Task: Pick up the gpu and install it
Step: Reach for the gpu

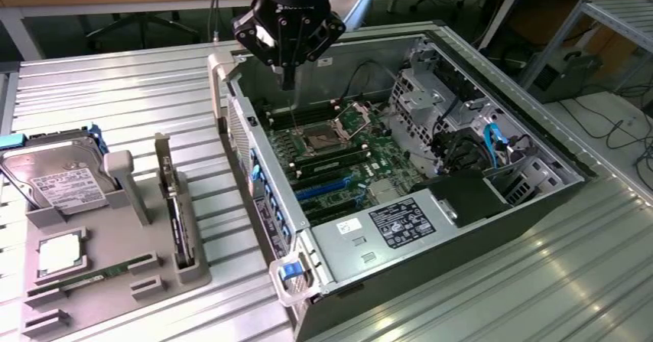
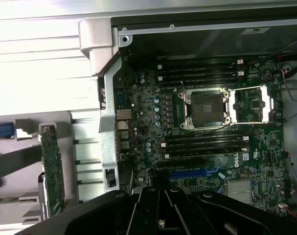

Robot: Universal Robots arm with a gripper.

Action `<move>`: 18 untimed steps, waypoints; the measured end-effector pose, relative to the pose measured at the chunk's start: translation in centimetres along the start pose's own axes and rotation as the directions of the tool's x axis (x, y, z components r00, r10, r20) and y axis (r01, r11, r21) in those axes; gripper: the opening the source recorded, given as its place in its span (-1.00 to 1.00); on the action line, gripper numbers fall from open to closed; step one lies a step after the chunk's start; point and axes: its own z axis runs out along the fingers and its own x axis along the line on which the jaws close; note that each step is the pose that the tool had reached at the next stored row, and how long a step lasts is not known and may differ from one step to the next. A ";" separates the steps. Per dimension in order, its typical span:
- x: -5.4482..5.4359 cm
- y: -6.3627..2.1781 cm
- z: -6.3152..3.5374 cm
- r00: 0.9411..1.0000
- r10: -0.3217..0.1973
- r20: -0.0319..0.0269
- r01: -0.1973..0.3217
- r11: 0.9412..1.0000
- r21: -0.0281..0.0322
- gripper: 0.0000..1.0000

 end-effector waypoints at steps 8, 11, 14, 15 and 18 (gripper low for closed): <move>0.4 -0.05 -0.01 1.000 0.000 0.000 0.000 1.000 0.000 -0.79; 0.5 -0.06 -0.02 1.000 0.000 0.000 0.000 1.000 0.000 -0.79; 0.6 -0.07 -0.02 1.000 0.000 0.000 0.000 1.000 0.000 -0.79; 0.6 -0.08 -0.02 1.000 0.000 0.000 0.000 1.000 0.000 -0.79; 0.7 -0.09 -0.02 1.000 0.000 0.000 0.000 1.000 0.000 -0.79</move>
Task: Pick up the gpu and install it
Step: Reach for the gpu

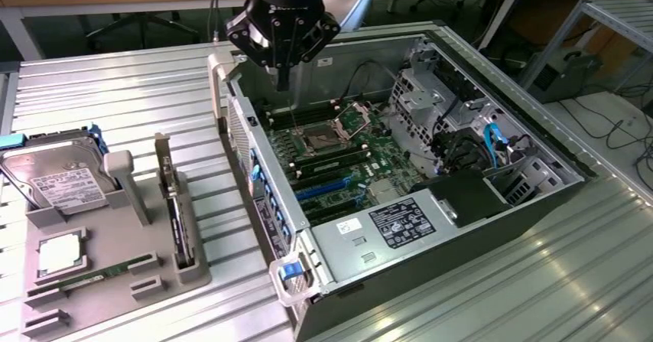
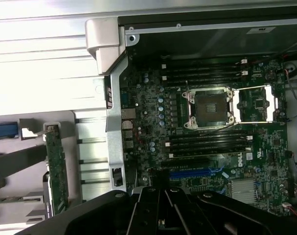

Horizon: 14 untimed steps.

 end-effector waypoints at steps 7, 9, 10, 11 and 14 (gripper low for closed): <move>0.2 -0.02 -0.01 1.000 0.000 0.000 0.000 1.000 0.000 -0.79; 0.3 -0.03 -0.01 1.000 0.000 0.000 0.000 1.000 0.000 -0.79; 0.3 -0.03 -0.01 1.000 0.000 0.000 0.000 1.000 0.000 -0.79; 0.4 -0.04 -0.01 1.000 0.000 0.000 0.000 1.000 0.000 -0.79; 0.5 -0.05 -0.01 1.000 0.000 0.000 0.000 1.000 0.000 -0.79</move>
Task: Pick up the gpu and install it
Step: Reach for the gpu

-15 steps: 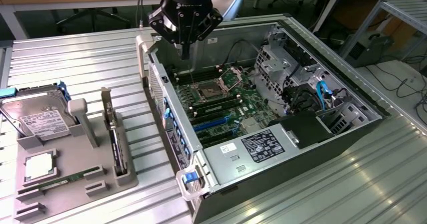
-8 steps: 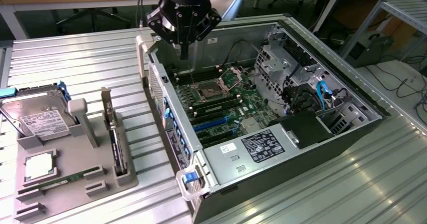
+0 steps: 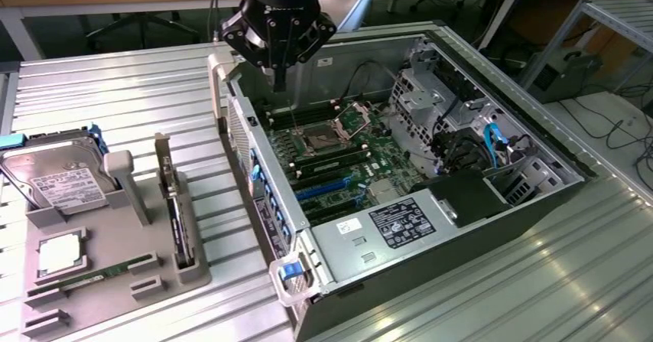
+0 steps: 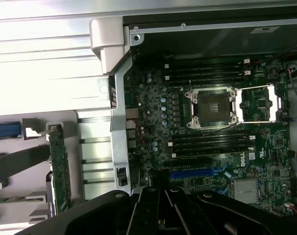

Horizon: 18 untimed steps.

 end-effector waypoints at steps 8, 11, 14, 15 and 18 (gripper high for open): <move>0.6 -0.08 -0.02 1.000 0.000 0.000 0.000 1.000 0.000 -0.79; 0.8 -0.11 -0.02 1.000 0.000 0.000 0.000 1.000 0.000 -0.79; 0.9 -0.14 -0.03 1.000 0.000 0.000 0.000 1.000 0.000 -0.79; 1.0 -0.16 -0.03 1.000 0.000 0.000 0.000 1.000 0.000 -0.79; 1.2 -0.19 -0.04 1.000 0.000 0.000 0.000 1.000 0.000 -0.79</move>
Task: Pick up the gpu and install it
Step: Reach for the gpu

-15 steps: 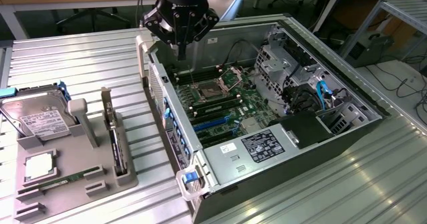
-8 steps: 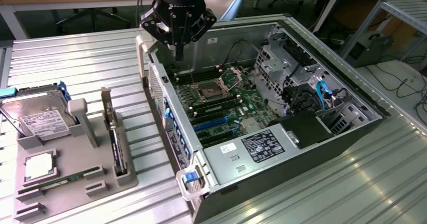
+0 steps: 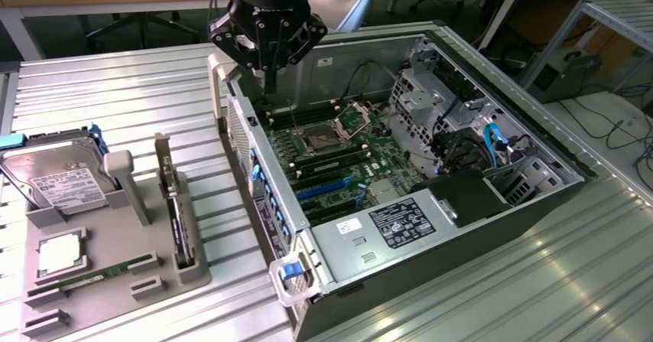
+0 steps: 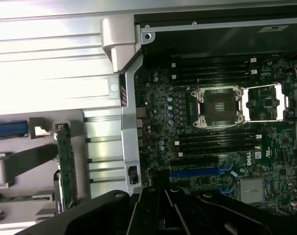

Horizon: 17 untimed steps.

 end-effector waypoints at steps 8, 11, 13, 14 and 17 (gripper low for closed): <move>0.5 -0.08 -0.02 1.000 0.000 0.000 0.000 1.000 0.000 -0.79; 0.6 -0.11 -0.02 1.000 0.000 0.000 0.000 1.000 0.000 -0.79; 0.7 -0.13 -0.03 1.000 0.000 0.000 0.000 1.000 0.000 -0.79; 0.8 -0.14 -0.03 1.000 0.000 0.000 0.000 1.000 0.000 -0.79; 0.9 -0.18 -0.03 1.000 0.000 0.000 0.000 1.000 0.000 -0.79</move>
